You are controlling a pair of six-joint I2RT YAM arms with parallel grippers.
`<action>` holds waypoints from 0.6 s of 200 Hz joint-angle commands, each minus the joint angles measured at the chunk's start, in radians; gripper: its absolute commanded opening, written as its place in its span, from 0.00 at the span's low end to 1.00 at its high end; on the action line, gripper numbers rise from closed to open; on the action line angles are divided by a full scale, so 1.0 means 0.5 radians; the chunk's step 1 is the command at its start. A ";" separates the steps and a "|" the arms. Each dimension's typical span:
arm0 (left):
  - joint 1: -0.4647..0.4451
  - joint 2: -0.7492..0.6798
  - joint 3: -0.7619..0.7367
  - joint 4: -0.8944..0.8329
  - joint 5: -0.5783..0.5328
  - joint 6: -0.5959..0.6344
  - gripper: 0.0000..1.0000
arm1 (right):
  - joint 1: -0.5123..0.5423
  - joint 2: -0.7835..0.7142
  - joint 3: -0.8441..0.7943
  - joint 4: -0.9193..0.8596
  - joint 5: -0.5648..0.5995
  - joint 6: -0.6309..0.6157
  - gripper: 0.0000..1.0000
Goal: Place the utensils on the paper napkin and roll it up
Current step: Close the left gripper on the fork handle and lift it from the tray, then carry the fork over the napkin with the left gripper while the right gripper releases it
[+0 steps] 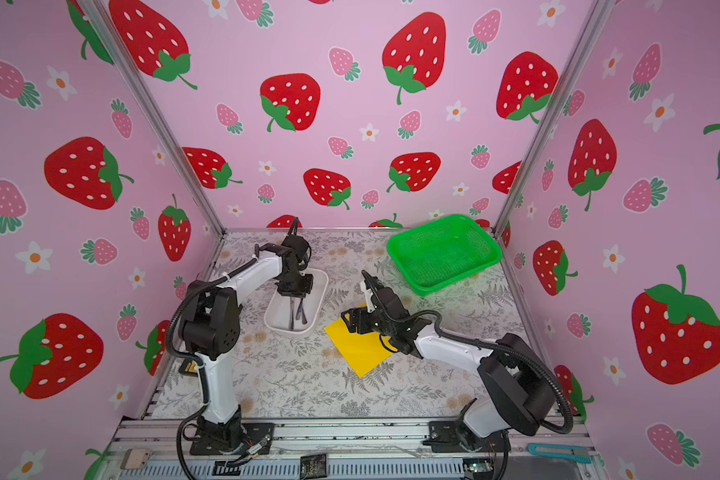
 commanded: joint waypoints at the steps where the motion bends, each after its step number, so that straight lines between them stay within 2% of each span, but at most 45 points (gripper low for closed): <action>1: -0.011 -0.216 -0.065 -0.082 -0.040 -0.079 0.00 | -0.001 -0.133 -0.065 -0.018 0.239 0.055 0.81; 29: -0.066 -0.428 -0.127 -0.083 -0.007 -0.142 0.00 | -0.041 -0.256 -0.157 -0.018 0.388 0.100 0.83; 57: -0.188 -0.535 -0.123 -0.078 0.094 -0.241 0.00 | -0.127 -0.344 -0.234 -0.034 0.374 0.146 0.84; 92: -0.426 -0.497 -0.123 0.053 0.332 -0.458 0.00 | -0.269 -0.457 -0.355 -0.044 0.265 0.223 0.84; 120: -0.594 -0.381 -0.136 0.229 0.401 -0.713 0.00 | -0.343 -0.566 -0.457 -0.045 0.229 0.247 0.84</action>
